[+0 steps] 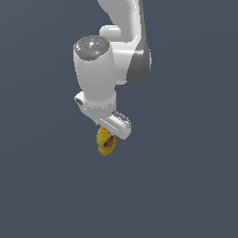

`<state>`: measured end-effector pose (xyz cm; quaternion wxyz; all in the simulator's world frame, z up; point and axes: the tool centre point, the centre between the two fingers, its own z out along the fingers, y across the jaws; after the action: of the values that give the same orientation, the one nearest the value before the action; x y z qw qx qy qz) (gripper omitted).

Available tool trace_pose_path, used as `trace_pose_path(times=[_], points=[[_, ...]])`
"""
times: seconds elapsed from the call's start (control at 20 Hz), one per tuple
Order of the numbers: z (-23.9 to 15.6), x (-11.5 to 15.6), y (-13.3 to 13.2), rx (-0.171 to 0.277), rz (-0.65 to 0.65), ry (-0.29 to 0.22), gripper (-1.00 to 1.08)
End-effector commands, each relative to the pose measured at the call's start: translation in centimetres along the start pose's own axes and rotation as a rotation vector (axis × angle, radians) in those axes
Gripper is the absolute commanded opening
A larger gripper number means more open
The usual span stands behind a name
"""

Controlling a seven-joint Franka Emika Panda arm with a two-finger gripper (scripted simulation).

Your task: Pick up the object and move it to a goal position.

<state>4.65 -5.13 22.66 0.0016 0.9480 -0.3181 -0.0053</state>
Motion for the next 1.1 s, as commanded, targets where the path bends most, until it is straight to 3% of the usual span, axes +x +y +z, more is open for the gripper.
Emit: trace_pose_path(times=[0.0, 1.05], points=[[-2.5, -1.7, -0.7, 0.006, -0.001, 0.008, -1.00], [-22.0, -18.6, -6.2, 0.003, -0.001, 0.012, -1.00]])
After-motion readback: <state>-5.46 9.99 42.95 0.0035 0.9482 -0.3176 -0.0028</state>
